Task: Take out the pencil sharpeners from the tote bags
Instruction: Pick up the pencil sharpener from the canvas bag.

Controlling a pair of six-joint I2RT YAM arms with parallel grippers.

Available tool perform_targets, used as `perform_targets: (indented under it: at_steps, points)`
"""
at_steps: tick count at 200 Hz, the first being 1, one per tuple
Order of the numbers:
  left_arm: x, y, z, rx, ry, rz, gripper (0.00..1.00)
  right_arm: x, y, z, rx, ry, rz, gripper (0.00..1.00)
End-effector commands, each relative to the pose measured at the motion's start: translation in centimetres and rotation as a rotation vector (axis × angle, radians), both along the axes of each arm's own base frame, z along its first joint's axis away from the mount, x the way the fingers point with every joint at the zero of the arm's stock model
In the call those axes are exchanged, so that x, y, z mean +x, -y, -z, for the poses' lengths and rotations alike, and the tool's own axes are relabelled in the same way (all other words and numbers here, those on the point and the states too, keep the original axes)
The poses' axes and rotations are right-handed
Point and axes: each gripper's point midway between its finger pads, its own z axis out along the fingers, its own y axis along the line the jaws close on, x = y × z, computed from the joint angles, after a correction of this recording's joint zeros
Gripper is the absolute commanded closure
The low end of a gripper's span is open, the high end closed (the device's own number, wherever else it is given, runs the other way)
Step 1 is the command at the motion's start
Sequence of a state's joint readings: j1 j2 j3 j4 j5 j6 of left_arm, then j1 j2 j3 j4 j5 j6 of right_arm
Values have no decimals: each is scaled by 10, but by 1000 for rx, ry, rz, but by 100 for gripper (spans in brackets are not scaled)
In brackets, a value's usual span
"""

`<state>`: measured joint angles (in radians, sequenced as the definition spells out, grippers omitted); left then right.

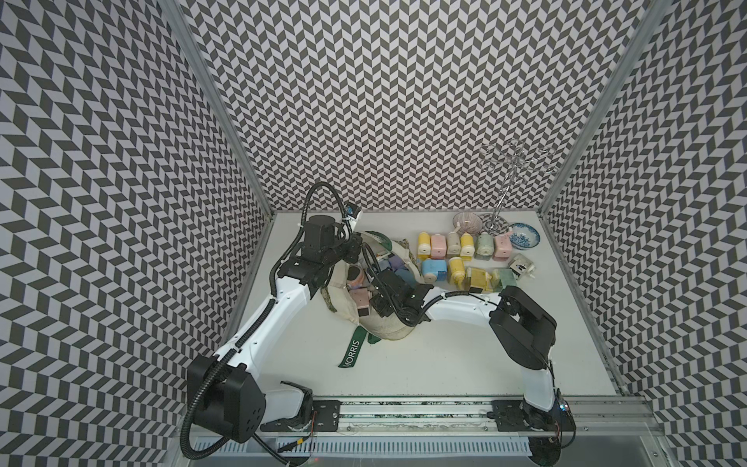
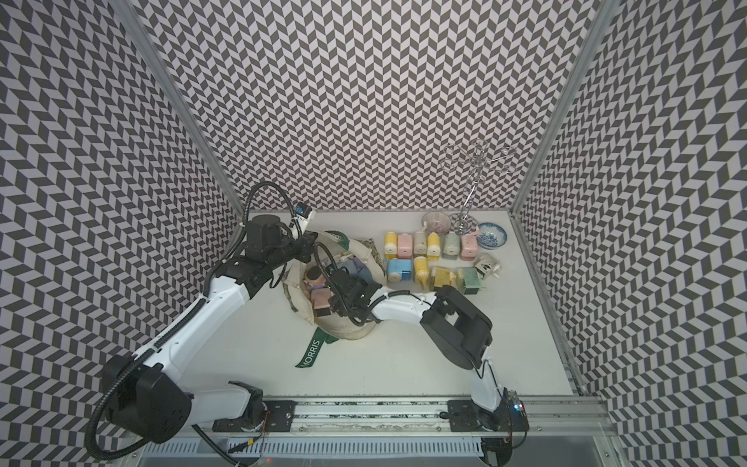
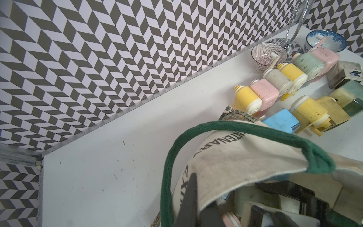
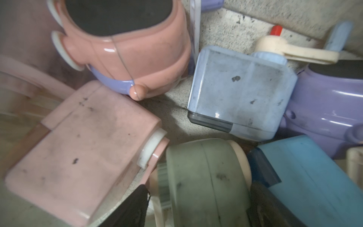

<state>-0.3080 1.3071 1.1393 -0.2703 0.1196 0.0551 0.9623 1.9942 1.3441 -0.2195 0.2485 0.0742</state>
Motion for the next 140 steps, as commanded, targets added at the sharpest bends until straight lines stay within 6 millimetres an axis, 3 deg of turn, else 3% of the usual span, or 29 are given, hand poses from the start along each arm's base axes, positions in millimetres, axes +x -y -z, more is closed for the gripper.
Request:
perform_targets:
  at_steps: [1, 18, 47, 86, 114, 140]
  points:
    - [0, 1, -45, -29, 137, 5, 100, -35, -19, 9, 65, -141, -136, 21]
    - [0, 1, -45, -29, 136, 5, 100, -39, -14, 11, 63, -146, -144, 21]
    - [0, 1, -45, -30, 135, 5, 100, -21, 14, 25, -56, -80, -30, 17]
    - [0, 2, -44, -30, 134, 7, 100, -5, 28, 32, -88, -64, 79, 15]
    - [0, 3, -43, -30, 132, 10, 100, -10, 17, 38, -80, -110, 38, 19]
    - [0, 3, -45, -30, 135, 9, 100, -18, 3, 31, -5, -131, -30, 27]
